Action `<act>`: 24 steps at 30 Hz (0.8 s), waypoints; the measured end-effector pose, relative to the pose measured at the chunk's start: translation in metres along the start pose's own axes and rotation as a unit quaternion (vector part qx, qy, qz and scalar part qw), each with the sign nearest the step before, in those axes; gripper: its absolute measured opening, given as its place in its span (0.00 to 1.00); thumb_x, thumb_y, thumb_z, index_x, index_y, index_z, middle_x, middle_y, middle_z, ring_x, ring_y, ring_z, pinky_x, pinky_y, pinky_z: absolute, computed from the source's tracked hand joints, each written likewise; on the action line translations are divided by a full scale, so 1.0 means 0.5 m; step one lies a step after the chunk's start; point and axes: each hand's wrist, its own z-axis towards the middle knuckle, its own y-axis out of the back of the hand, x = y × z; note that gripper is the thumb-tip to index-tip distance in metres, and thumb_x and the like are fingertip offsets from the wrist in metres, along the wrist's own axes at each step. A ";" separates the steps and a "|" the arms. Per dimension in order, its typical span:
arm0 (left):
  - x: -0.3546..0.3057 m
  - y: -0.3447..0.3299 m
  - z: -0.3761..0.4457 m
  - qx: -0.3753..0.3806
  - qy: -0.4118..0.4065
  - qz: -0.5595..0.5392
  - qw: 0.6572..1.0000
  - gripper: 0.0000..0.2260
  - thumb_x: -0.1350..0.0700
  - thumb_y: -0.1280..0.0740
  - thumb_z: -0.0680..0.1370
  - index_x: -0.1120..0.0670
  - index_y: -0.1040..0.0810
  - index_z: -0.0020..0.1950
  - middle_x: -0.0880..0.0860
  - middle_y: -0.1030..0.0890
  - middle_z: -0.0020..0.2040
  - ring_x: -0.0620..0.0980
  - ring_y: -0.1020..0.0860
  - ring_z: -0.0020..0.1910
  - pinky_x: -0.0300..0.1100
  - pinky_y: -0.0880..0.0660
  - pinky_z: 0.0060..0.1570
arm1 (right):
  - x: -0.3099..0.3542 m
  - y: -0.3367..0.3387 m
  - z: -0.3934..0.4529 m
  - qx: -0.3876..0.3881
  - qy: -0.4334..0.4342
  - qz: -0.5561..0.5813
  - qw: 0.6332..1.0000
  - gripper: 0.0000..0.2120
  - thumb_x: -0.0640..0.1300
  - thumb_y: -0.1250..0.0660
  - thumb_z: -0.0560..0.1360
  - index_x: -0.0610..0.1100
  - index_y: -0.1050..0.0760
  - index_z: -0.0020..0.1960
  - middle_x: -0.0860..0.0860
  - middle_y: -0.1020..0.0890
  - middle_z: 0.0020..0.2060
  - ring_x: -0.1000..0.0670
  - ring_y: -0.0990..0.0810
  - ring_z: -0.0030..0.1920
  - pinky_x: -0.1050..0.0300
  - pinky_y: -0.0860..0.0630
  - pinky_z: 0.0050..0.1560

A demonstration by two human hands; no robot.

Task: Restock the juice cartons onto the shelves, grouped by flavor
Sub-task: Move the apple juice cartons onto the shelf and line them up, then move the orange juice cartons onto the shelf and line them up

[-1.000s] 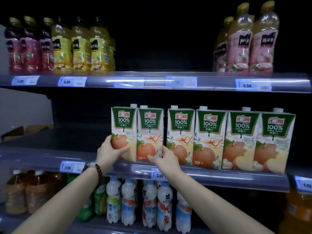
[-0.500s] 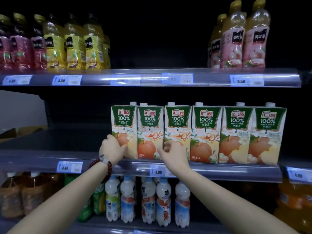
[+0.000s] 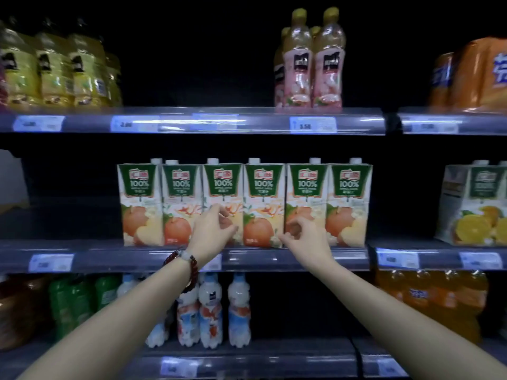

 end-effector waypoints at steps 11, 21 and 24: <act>-0.245 -0.213 -0.089 0.029 -0.044 -0.012 0.999 0.08 0.58 0.30 0.74 0.55 0.27 0.50 0.51 0.23 0.43 0.50 0.24 0.43 0.39 0.29 0.42 | -0.199 0.238 -0.016 -0.010 -0.010 -0.020 1.000 0.16 0.53 0.28 0.73 0.44 0.22 0.55 0.48 0.18 0.46 0.50 0.20 0.47 0.60 0.28 0.44; -0.402 -0.371 -0.101 0.083 -0.076 -0.074 0.991 0.08 0.57 0.29 0.74 0.56 0.25 0.50 0.54 0.20 0.45 0.51 0.22 0.45 0.41 0.25 0.45 | -0.319 0.400 -0.023 -0.040 -0.034 -0.049 0.997 0.14 0.47 0.28 0.73 0.43 0.22 0.57 0.51 0.20 0.43 0.52 0.21 0.48 0.62 0.29 0.47; -0.428 -0.426 -0.095 0.103 -0.089 -0.092 0.986 0.08 0.56 0.29 0.74 0.54 0.25 0.50 0.51 0.22 0.44 0.47 0.23 0.44 0.34 0.28 0.41 | -0.354 0.438 -0.026 -0.065 -0.057 -0.055 0.995 0.14 0.46 0.28 0.73 0.41 0.21 0.56 0.50 0.19 0.45 0.50 0.20 0.49 0.60 0.27 0.49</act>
